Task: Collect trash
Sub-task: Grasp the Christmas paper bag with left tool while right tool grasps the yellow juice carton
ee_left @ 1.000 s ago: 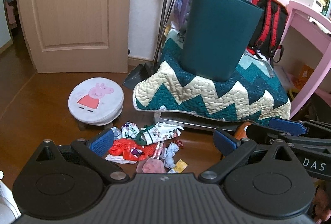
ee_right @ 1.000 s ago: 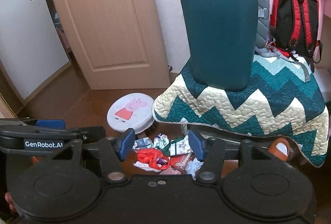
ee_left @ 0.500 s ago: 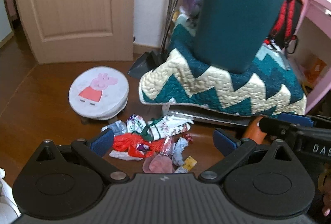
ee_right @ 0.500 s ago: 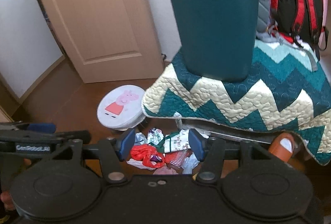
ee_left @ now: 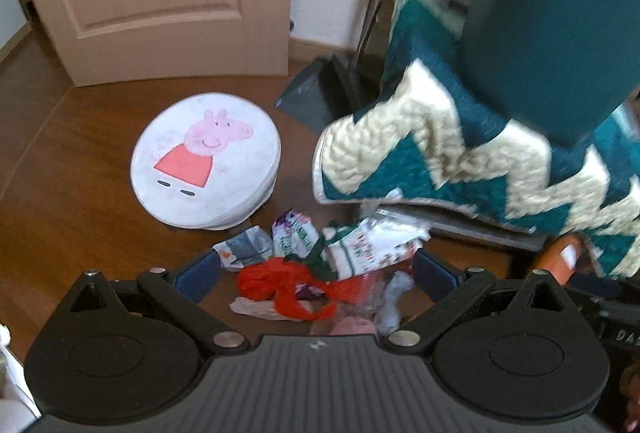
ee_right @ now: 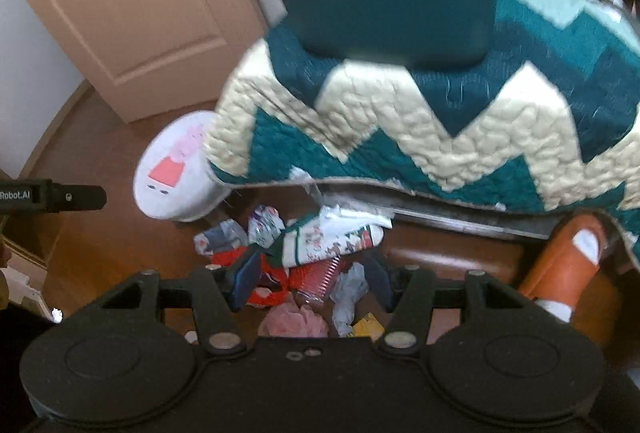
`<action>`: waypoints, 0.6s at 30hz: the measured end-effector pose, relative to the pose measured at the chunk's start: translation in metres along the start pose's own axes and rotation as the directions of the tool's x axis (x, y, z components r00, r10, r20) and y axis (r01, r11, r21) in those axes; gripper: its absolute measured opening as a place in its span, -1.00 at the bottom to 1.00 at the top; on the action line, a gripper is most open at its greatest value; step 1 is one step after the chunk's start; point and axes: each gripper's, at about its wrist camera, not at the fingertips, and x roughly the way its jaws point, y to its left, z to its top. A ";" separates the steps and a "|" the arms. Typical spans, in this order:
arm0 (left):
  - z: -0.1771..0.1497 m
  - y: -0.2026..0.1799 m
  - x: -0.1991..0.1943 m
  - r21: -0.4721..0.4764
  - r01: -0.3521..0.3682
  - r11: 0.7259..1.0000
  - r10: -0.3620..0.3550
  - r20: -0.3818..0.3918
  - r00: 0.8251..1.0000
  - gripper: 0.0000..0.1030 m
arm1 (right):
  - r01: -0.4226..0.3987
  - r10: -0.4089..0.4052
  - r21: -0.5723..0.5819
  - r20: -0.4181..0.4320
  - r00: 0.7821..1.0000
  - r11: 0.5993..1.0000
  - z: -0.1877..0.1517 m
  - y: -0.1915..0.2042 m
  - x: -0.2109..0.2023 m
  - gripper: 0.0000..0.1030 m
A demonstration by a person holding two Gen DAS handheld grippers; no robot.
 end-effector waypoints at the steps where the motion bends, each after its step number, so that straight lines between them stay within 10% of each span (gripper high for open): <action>1: 0.002 -0.002 0.013 0.022 -0.003 1.000 0.003 -0.023 1.000 0.99 | 0.004 -0.004 0.010 -0.016 1.000 1.000 0.001 -0.005 0.011 0.10; 11: 0.010 -0.014 0.109 0.255 0.028 0.967 0.002 -0.116 0.993 0.99 | 0.081 -0.071 0.044 -0.192 0.979 0.996 -0.015 -0.031 0.113 0.10; 18: -0.008 -0.058 0.166 0.512 0.137 0.848 -0.078 -0.136 0.988 0.99 | 0.111 -0.091 0.049 -0.302 0.949 0.993 -0.042 -0.052 0.171 0.09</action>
